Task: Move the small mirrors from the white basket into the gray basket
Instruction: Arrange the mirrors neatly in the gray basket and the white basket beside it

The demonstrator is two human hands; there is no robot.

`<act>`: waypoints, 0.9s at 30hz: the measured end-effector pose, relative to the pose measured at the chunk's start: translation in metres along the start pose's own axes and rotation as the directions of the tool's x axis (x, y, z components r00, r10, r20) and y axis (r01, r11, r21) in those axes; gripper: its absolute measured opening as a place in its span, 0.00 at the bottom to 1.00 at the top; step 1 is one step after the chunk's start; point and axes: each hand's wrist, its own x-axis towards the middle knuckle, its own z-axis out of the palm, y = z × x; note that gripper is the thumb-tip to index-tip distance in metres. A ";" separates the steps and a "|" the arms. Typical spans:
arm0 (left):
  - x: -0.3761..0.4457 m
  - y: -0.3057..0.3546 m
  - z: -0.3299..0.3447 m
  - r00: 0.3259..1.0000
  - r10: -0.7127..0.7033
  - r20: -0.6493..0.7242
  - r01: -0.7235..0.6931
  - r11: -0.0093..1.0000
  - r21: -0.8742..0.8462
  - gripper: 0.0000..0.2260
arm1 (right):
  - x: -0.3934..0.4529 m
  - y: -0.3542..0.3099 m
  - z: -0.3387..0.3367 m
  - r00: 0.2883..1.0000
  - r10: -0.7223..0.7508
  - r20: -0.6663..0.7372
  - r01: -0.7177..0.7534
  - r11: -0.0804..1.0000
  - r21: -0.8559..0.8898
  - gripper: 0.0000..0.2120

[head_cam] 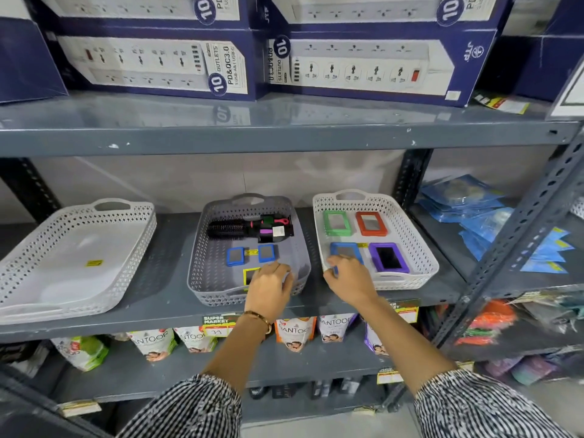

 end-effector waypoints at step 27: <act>-0.017 -0.017 -0.020 0.991 -0.098 0.089 0.084 0.985 0.149 0.20 | -0.015 0.006 -0.012 0.978 0.175 0.117 -0.151 0.970 -0.190 0.13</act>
